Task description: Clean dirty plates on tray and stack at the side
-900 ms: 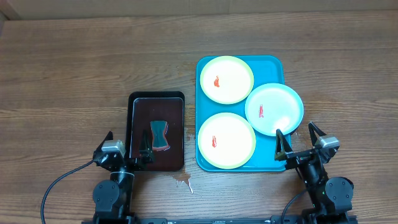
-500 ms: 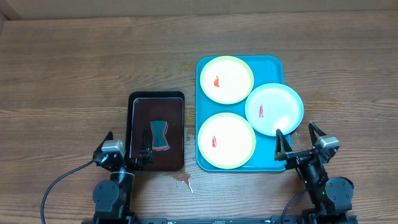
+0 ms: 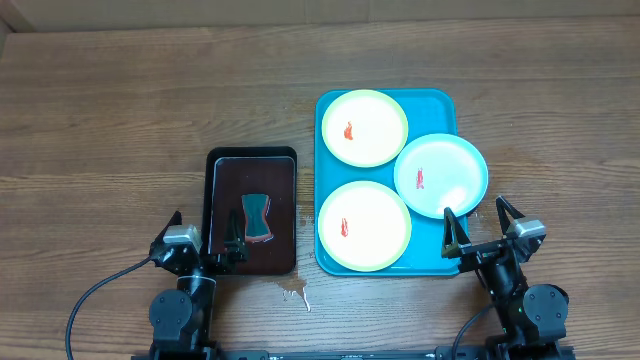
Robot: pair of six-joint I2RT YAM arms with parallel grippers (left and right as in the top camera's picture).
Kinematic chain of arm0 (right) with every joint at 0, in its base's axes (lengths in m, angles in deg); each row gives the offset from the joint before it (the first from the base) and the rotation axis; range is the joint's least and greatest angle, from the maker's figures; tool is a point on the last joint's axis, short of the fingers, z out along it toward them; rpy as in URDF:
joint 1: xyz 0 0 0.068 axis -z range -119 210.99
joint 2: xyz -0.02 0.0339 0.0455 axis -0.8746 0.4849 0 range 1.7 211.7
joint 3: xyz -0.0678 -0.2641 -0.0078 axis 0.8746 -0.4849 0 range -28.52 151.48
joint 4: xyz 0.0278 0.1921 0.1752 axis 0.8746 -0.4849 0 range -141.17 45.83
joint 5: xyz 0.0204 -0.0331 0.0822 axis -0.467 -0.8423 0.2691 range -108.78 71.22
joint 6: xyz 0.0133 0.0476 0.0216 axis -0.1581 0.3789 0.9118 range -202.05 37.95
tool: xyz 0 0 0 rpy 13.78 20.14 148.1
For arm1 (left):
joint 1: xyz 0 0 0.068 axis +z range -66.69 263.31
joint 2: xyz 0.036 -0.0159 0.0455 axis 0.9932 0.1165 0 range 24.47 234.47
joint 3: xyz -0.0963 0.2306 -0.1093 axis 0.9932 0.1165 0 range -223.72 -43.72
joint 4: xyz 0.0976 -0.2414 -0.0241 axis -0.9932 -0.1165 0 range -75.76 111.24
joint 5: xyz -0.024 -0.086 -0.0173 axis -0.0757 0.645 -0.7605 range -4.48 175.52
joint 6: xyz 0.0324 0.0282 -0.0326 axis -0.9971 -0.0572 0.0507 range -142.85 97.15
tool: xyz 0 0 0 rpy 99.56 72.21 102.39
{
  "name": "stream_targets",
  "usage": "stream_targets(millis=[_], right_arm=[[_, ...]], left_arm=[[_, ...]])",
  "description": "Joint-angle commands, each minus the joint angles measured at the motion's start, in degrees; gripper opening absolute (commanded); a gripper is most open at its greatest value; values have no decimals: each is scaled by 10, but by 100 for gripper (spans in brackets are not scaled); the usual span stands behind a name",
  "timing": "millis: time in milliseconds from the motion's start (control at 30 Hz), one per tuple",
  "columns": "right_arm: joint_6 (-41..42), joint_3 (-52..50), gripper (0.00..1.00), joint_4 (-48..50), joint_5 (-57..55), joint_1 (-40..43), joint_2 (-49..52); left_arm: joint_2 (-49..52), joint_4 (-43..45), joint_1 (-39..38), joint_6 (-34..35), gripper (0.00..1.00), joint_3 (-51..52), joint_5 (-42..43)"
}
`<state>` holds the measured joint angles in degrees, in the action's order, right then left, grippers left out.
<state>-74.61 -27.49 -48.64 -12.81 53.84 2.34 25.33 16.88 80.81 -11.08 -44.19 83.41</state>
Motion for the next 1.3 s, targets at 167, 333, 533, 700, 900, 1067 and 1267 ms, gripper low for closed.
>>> stream_targets(millis=[167, 333, 533, 700, 900, 1067, 1267], right_arm=[[-2, -6, 100, 3, -4, 1, -5], [-2, -6, 100, 3, -4, 1, -5], [0, -6, 100, 11, 33, 1, -5], [0, 21, 100, 10, 48, 1, -5], [1, 124, 100, -31, 57, 1, 12], [0, 285, 100, -165, 74, 1, 101], [0, 497, 100, -387, 83, 1, 296]], left_arm=[[-6, 5, 3, -17, 100, 2, -38], [-6, 9, 3, 24, 100, 2, -25], [-6, 26, 3, 91, 100, 2, 54], [-6, 77, 3, 90, 100, -12, 96], [27, 31, 3, 44, 100, -126, 82], [163, -123, 3, 16, 100, -306, 78], [384, -354, 3, 15, 100, -548, 167]])
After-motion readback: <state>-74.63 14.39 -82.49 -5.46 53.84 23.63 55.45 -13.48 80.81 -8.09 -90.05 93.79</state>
